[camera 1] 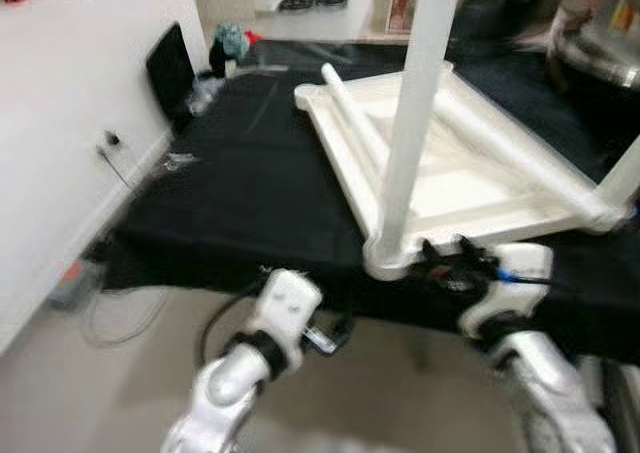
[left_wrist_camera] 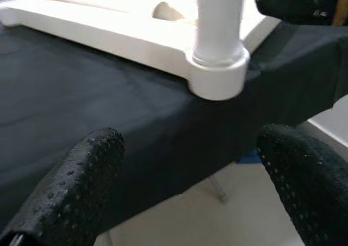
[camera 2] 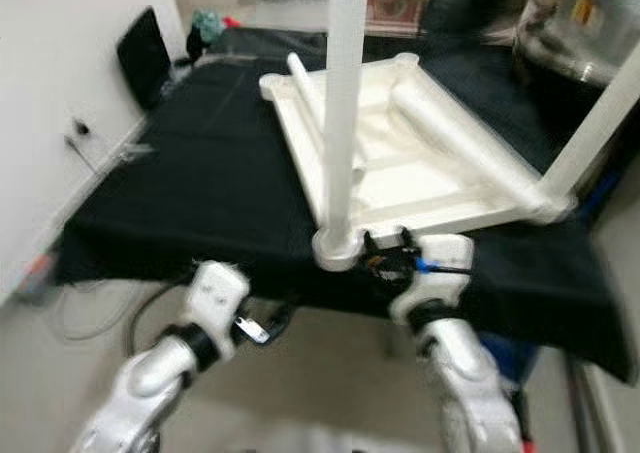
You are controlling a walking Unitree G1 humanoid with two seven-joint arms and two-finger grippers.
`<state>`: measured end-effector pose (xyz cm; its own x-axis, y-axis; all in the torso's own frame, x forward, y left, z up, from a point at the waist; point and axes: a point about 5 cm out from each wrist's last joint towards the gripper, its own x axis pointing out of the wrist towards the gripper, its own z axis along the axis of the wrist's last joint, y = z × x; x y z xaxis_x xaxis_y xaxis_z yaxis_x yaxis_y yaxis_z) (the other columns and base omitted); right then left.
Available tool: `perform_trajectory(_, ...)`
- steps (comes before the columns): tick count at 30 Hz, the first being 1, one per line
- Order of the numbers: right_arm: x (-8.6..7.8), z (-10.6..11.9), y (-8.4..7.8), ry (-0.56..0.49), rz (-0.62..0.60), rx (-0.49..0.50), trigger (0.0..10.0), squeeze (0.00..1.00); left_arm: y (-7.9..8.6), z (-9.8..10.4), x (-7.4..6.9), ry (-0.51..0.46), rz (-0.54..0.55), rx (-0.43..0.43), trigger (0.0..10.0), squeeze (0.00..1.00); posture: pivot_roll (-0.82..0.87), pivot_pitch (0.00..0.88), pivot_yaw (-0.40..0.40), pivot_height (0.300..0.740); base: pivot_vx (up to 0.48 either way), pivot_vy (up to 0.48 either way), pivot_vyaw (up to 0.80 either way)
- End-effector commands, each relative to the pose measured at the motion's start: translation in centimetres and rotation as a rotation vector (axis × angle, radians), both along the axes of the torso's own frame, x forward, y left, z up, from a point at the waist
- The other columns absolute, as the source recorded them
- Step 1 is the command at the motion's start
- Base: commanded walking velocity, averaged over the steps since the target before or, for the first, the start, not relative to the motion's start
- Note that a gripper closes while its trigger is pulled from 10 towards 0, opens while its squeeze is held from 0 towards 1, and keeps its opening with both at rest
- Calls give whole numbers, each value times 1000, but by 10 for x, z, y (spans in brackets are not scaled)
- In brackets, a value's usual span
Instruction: Building children table
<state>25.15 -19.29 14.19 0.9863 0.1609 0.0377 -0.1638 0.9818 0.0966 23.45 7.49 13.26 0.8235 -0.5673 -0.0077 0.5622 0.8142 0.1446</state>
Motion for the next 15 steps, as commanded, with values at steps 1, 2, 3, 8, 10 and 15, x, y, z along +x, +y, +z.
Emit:
perform_trajectory(1,-1,1,-5,3,21,3,10000,0,4,-2,1,11,7,12,10000,0,93,124,1,740,0,0,0)
perform_trajectory(2,-3,0,-4,24,86,-4,10000,0,4,-2,1,11,8,12,10000,0,94,124,2,740,0,0,0)
perform_trajectory(3,-3,0,-4,24,86,-4,10000,0,4,-2,1,11,8,12,10000,0,94,124,2,740,0,0,0)
perform_trajectory(8,-26,5,14,110,513,70,10000,0,5,-2,1,8,11,14,10000,0,92,121,5,740,0,0,0)
perform_trajectory(10,-26,5,14,110,513,70,10000,0,5,-2,1,8,11,14,10000,0,92,121,5,740,0,0,0)
perform_trajectory(15,-41,24,37,117,797,137,10000,0,5,-1,0,4,11,15,10000,0,102,114,6,740,0,0,0)
